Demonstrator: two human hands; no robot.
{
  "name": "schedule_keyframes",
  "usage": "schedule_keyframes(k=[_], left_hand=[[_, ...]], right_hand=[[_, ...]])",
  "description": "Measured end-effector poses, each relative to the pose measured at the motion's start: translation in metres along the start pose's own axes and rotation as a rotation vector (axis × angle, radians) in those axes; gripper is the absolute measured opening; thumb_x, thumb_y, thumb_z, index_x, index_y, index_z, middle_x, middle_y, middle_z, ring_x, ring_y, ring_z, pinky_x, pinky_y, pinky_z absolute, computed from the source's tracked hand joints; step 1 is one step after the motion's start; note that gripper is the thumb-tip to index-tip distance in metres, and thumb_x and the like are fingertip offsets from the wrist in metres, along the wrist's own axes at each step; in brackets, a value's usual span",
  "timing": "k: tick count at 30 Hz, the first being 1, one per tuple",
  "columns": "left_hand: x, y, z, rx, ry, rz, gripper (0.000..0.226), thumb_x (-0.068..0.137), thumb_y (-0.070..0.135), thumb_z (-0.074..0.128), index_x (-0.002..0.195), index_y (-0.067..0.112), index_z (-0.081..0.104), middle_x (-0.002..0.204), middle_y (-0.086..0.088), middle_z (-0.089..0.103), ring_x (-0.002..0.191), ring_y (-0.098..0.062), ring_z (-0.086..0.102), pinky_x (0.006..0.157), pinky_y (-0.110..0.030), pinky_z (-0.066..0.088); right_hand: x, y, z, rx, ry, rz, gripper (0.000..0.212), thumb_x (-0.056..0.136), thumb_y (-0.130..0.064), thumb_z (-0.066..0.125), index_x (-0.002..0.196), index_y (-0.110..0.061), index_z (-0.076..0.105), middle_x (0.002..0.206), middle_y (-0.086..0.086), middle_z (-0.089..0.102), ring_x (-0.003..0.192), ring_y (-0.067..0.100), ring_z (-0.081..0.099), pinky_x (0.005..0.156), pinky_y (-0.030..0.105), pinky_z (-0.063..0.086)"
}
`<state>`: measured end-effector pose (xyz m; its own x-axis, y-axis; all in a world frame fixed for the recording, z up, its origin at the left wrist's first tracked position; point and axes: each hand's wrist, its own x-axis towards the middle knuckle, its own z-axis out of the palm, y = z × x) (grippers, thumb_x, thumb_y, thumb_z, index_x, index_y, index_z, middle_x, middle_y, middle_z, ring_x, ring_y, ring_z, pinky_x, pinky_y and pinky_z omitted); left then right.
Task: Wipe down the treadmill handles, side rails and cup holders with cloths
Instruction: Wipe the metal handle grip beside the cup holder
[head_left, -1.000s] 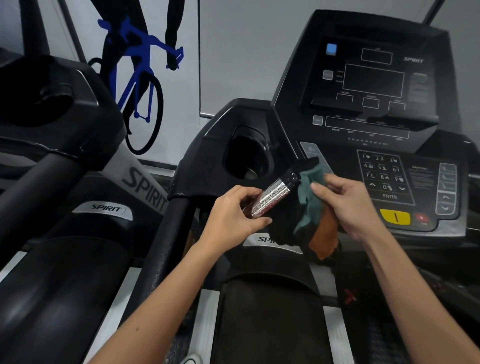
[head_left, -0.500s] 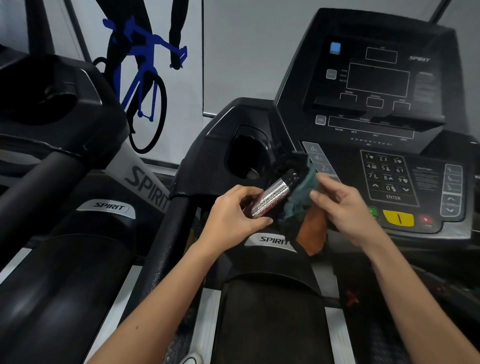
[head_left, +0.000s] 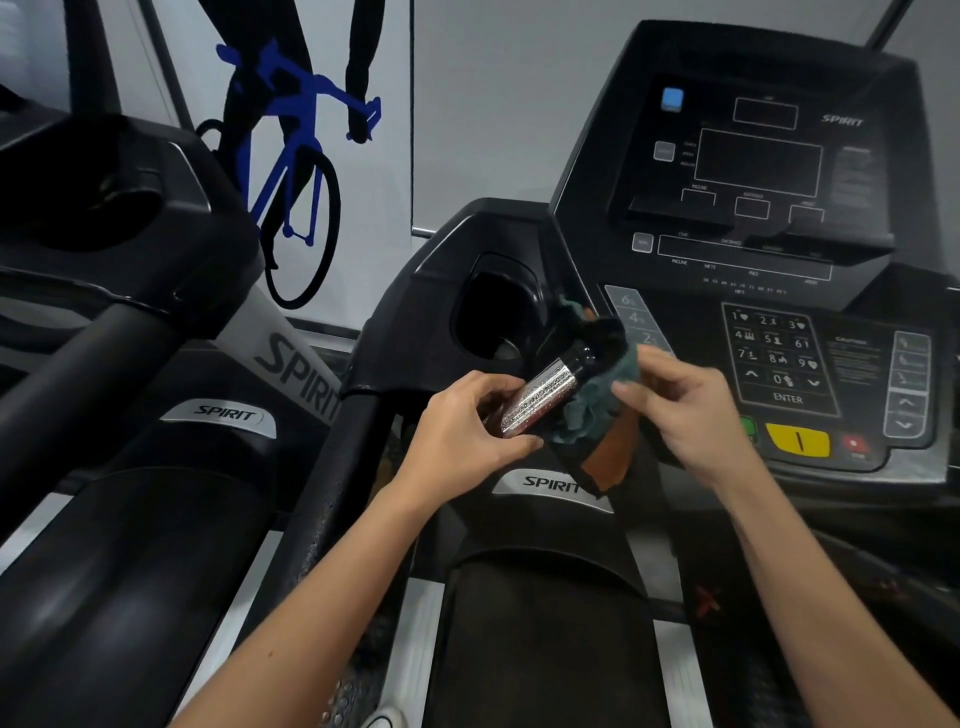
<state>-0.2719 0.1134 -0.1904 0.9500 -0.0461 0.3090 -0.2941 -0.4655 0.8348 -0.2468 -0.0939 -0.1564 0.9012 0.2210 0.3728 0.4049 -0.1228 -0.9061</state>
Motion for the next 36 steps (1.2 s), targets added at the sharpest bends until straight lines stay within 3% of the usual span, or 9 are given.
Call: schedule_keyframes(k=[3, 8, 12, 17, 19, 23, 29, 32, 36], left_hand=[[0.000, -0.001, 0.000, 0.000, 0.002, -0.004, 0.054, 0.063, 0.023, 0.084, 0.113, 0.022, 0.064, 0.097, 0.018, 0.058, 0.091, 0.009, 0.055, 0.078, 0.000, 0.040], [0.000, -0.001, 0.001, -0.003, 0.002, -0.012, 0.055, 0.062, 0.023, 0.085, 0.113, 0.021, 0.064, 0.098, 0.018, 0.059, 0.092, 0.006, 0.057, 0.081, -0.003, 0.042], [0.000, 0.000, 0.001, -0.007, 0.001, -0.017, 0.055, 0.063, 0.023, 0.085, 0.113, 0.019, 0.064, 0.099, 0.014, 0.061, 0.092, 0.003, 0.058, 0.082, -0.005, 0.044], [0.000, 0.000, 0.001, 0.000, 0.002, -0.011, 0.055, 0.063, 0.023, 0.085, 0.114, 0.021, 0.064, 0.093, 0.020, 0.057, 0.090, 0.006, 0.056, 0.078, 0.000, 0.040], [0.000, 0.000, 0.001, -0.003, 0.005, -0.014, 0.055, 0.063, 0.022, 0.085, 0.114, 0.022, 0.065, 0.093, 0.021, 0.056, 0.090, 0.005, 0.056, 0.077, 0.000, 0.039], [0.000, -0.001, 0.002, -0.002, 0.012, -0.009, 0.055, 0.063, 0.022, 0.085, 0.114, 0.022, 0.065, 0.093, 0.021, 0.057, 0.090, 0.005, 0.057, 0.076, 0.000, 0.039], [-0.001, 0.000, 0.001, -0.010, 0.008, -0.031, 0.054, 0.063, 0.023, 0.084, 0.113, 0.022, 0.064, 0.097, 0.018, 0.059, 0.092, 0.003, 0.058, 0.080, -0.002, 0.042], [-0.001, 0.000, 0.002, -0.017, 0.011, -0.035, 0.054, 0.063, 0.022, 0.084, 0.113, 0.021, 0.064, 0.100, 0.015, 0.061, 0.095, 0.001, 0.059, 0.083, -0.005, 0.043], [-0.001, -0.001, 0.002, -0.021, 0.012, -0.035, 0.055, 0.063, 0.023, 0.085, 0.114, 0.021, 0.064, 0.100, 0.015, 0.061, 0.094, 0.004, 0.058, 0.082, -0.002, 0.041]], right_hand=[[-0.010, 0.008, -0.006, -0.009, 0.089, -0.005, 0.053, 0.072, 0.012, 0.063, 0.083, -0.039, 0.074, 0.089, -0.020, 0.072, 0.088, -0.002, 0.065, 0.077, 0.011, 0.049], [0.010, -0.012, 0.003, -0.021, -0.026, 0.010, 0.031, 0.081, -0.003, 0.061, 0.095, -0.028, 0.071, 0.086, -0.017, 0.073, 0.084, -0.001, 0.067, 0.075, 0.013, 0.051], [0.038, -0.015, 0.006, 0.096, -0.158, 0.218, 0.019, 0.082, -0.014, 0.058, 0.098, -0.011, 0.068, 0.085, -0.001, 0.074, 0.079, 0.011, 0.069, 0.076, 0.021, 0.055], [0.031, 0.002, -0.002, 0.132, -0.023, 0.312, 0.015, 0.088, -0.006, 0.053, 0.089, -0.010, 0.068, 0.071, -0.001, 0.073, 0.063, 0.007, 0.067, 0.062, 0.017, 0.055], [0.017, 0.008, -0.008, 0.155, 0.018, 0.302, 0.010, 0.080, -0.008, 0.062, 0.087, -0.011, 0.069, 0.070, 0.000, 0.073, 0.062, 0.008, 0.067, 0.061, 0.018, 0.055], [-0.001, 0.008, -0.011, 0.170, 0.049, 0.229, 0.042, 0.051, -0.037, 0.083, 0.088, -0.019, 0.075, 0.089, 0.001, 0.074, 0.083, 0.013, 0.070, 0.072, 0.021, 0.055], [0.033, -0.017, 0.004, 0.098, -0.150, 0.268, 0.018, 0.080, -0.019, 0.060, 0.095, -0.018, 0.070, 0.090, 0.001, 0.073, 0.085, 0.015, 0.068, 0.082, 0.026, 0.055], [0.047, -0.024, 0.010, 0.125, -0.249, 0.385, 0.017, 0.089, -0.015, 0.051, 0.093, -0.012, 0.067, 0.080, 0.001, 0.074, 0.073, 0.011, 0.069, 0.072, 0.023, 0.057], [0.047, -0.020, 0.011, 0.196, -0.196, 0.429, 0.020, 0.094, -0.015, 0.046, 0.089, -0.012, 0.066, 0.070, -0.001, 0.072, 0.062, 0.008, 0.068, 0.058, 0.019, 0.055]])
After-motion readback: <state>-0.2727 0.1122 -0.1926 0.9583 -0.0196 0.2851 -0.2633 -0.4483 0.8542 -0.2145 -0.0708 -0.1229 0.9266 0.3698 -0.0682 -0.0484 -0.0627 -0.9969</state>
